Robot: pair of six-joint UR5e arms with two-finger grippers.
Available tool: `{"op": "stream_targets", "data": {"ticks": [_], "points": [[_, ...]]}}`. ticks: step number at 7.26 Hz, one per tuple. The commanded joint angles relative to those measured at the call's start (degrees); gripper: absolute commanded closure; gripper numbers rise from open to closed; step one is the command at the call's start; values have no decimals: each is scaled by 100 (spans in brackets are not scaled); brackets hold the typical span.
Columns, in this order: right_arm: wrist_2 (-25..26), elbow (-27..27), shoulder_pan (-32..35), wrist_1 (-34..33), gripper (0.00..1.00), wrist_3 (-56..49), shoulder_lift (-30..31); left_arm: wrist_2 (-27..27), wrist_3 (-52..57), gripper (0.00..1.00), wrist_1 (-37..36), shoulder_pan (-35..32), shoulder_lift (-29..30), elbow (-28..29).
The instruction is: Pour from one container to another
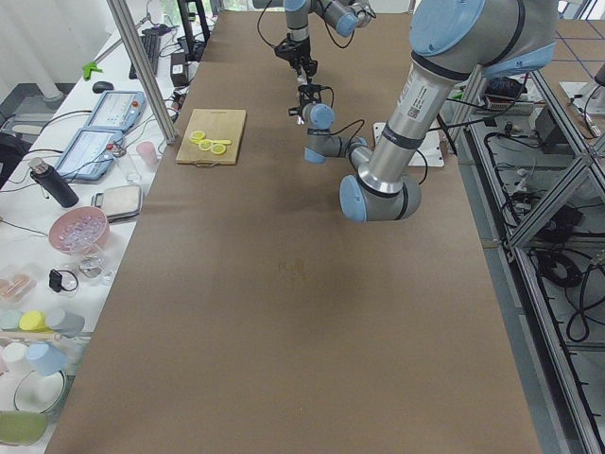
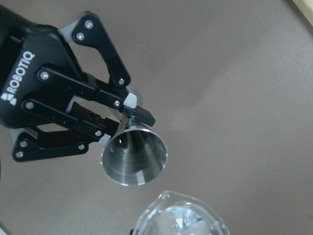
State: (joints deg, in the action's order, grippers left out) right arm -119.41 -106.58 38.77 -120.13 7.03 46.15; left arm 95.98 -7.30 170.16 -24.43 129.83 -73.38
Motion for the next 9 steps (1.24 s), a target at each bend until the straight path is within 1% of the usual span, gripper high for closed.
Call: {"op": "stream_targets", "data": {"ticks": [1,3,5,7,9], "points": [[-12,365,-27,-203,100,-9,-325,8,0,100,0,0,34,34],[-12,419,-97,-536,100,-87,-405,8,0,100,0,0,43,35],[-12,436,-124,-686,100,-140,-414,8,0,100,0,0,43,35],[-12,664,-124,-914,100,-333,-659,70,0,100,0,0,51,35],[-12,709,-124,-1012,100,-360,-669,79,0,100,0,0,60,35]]}}
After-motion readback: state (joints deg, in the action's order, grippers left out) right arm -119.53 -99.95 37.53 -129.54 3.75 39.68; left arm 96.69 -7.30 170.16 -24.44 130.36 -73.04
